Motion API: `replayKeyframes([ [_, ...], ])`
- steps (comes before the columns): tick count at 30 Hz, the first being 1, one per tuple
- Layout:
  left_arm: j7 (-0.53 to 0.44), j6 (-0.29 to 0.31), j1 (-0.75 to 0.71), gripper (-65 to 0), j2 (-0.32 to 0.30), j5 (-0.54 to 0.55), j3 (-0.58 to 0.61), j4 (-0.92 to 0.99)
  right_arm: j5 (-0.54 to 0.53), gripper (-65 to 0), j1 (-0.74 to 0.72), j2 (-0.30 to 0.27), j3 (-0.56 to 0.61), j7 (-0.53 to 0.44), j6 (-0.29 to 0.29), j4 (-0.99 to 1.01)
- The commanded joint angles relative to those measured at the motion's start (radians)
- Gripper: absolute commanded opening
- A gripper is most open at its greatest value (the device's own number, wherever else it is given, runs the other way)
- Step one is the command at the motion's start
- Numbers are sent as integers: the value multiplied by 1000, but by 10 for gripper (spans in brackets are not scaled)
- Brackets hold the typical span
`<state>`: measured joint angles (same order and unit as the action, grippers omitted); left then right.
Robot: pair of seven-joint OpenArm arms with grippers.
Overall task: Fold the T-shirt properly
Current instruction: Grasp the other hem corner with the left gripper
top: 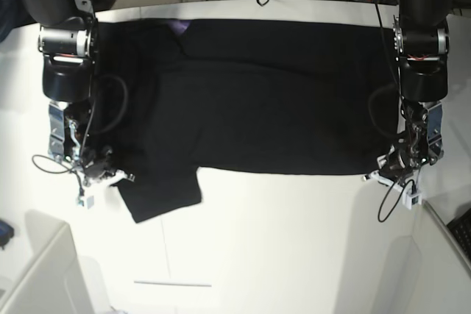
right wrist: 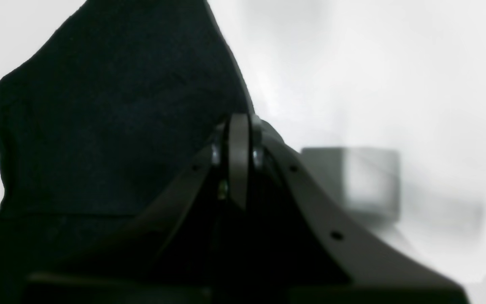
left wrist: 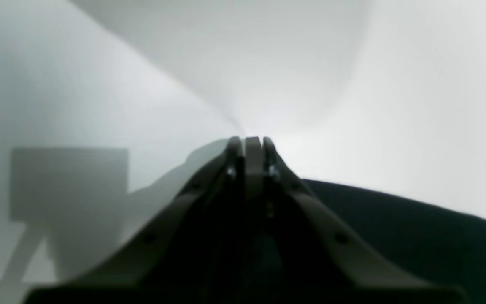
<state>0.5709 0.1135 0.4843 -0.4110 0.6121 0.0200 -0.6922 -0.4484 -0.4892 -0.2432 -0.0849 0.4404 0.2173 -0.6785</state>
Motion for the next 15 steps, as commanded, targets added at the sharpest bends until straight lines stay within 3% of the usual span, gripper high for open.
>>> replayKeyframes([
  [1, 128, 2, -20, -650, 11, -16, 7, 12, 6, -650, -19, -9, 3, 15, -6, -7],
  [6, 131, 2, -37, -650, -7, -16, 5, -74, 6, -650, -16, -9, -5, 15, -6, -28],
  [11, 200, 2, -85, -650, -30, -14, 1, -223, 6, -650, 90, -35, -6, 15, -6, -271],
  [15, 257, 2, -141, -650, -25, -14, -125, -327, 6, -650, 117, -37, -6, 19, -8, -338],
])
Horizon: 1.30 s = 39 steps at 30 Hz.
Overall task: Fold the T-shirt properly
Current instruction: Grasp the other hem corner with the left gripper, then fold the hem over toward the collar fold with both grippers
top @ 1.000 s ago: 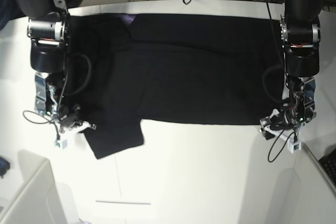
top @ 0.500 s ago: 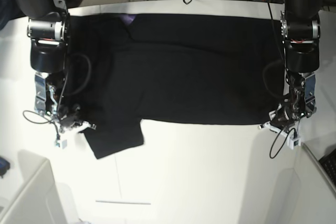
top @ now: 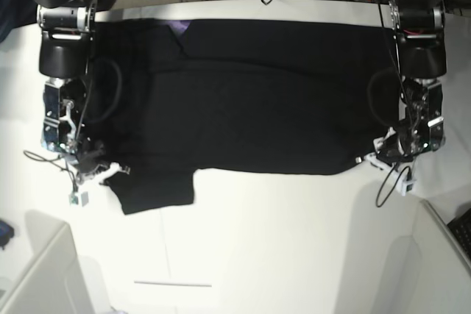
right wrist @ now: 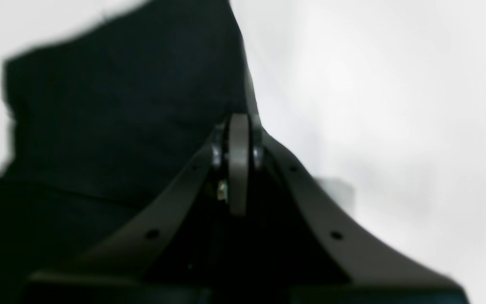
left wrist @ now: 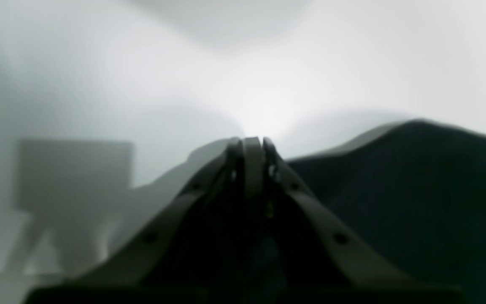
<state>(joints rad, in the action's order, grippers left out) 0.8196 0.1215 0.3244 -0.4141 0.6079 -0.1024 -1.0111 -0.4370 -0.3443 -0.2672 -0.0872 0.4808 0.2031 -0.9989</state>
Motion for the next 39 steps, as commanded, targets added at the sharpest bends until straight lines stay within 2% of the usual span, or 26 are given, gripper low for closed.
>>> replayKeyframes([
  [1, 37, -6, 2, -650, -22, -10, -33, -47, -6, -650, -23, -14, -4, -21, 6, -18],
  [4, 99, -6, -58, -650, -22, -10, -84, -173, -7, -650, -3, -14, -4, -21, 8, -47],
  [6, 105, -6, -95, -650, -24, -10, -95, -239, -7, -650, 24, -14, -4, -21, 8, -110],
  [12, 175, -6, -146, -650, -24, -10, -98, -375, -6, -650, 98, -16, -4, -21, 8, -266],
  [15, 178, -6, -179, -650, -22, -10, -98, -453, -6, -650, 123, -16, -9, -21, 6, -291],
  [21, 202, -6, -216, -650, -30, -10, -104, -499, -6, -650, 150, -14, -125, 9, 9, -297],
  [24, 240, -3, -233, -650, -22, -10, -198, -544, -6, -650, 149, -14, -162, 49, 16, -297],
  [29, 300, 89, -238, -650, -21, -10, -231, -587, -6, -650, 176, -14, -165, 72, 16, -374],
  [34, 297, 94, -267, -650, -21, -12, -241, -587, -6, -650, 201, -7, -173, 147, 16, -447],
  [39, 303, 136, -270, -650, -13, -10, -349, -588, -7, -650, 258, -7, -173, 180, 14, -536],
])
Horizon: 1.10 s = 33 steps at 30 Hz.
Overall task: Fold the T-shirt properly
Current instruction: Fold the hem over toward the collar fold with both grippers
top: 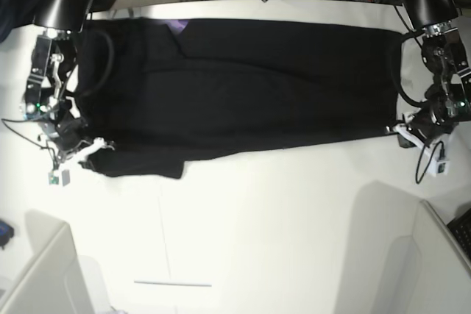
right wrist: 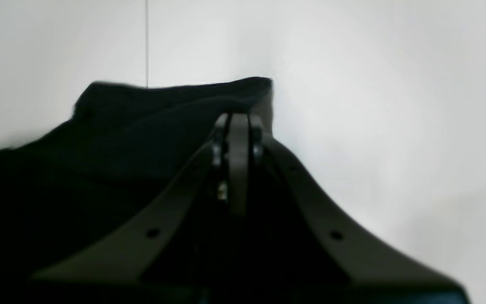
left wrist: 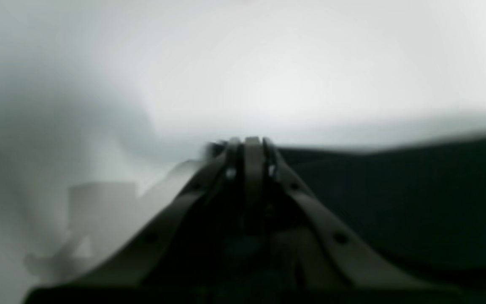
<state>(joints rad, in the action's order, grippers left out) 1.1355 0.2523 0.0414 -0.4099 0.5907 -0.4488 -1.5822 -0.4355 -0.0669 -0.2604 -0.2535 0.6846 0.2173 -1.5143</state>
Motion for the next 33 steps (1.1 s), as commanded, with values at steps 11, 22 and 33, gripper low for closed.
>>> replayKeyframes([
  [11, -13, 14, -139, -650, -11, 7, -18, -188, -9, -650, 109, -14, -8, -6, -6, -153],
  [22, -13, 22, -252, -650, -25, 229, -130, -211, -10, -650, 221, 16, -76, 51, -8, -285],
  [33, -13, 20, -366, -650, -28, 242, -133, -303, -13, -650, 272, 42, -181, 237, -5, -434],
])
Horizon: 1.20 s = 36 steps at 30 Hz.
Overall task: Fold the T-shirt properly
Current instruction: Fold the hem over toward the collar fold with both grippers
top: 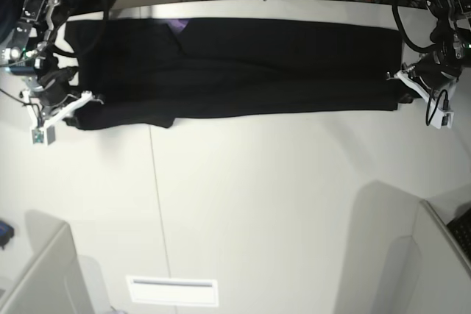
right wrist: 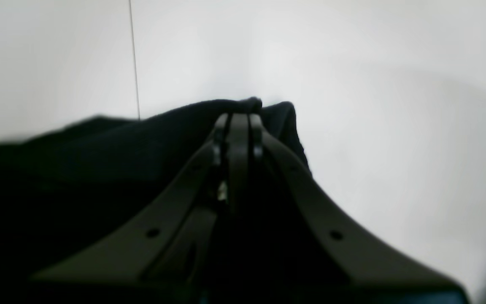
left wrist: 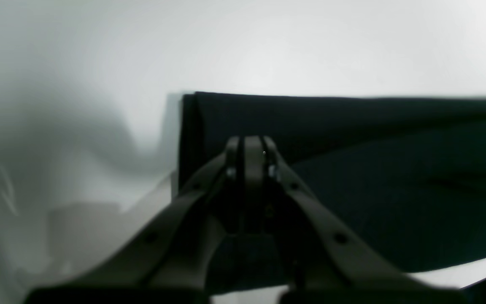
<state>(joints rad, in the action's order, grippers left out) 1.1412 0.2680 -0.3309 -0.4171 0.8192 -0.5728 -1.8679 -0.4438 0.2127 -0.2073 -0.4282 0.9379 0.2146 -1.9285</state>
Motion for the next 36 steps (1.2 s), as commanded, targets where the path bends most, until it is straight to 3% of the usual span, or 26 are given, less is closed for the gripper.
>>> replayKeyframes([
  [1, -19, 4, 2, -650, -19, 13, -10, -29, -5, -650, 6, 2, -7, -13, -2, -25],
  [7, -20, 4, -18, -650, -22, 10, -10, -32, -3, -650, 69, 68, -73, -15, 3, -41],
  [16, -20, 4, -38, -650, -33, 9, -60, -40, -6, -650, 146, 78, -116, -12, 3, -87],
  [20, -19, 4, -55, -650, -30, 7, -56, -43, -6, -650, 159, 121, -125, 23, 3, -88],
  [36, -20, 6, -129, -650, -33, 5, -54, -39, -6, -650, 221, 139, -123, 43, 4, -90],
])
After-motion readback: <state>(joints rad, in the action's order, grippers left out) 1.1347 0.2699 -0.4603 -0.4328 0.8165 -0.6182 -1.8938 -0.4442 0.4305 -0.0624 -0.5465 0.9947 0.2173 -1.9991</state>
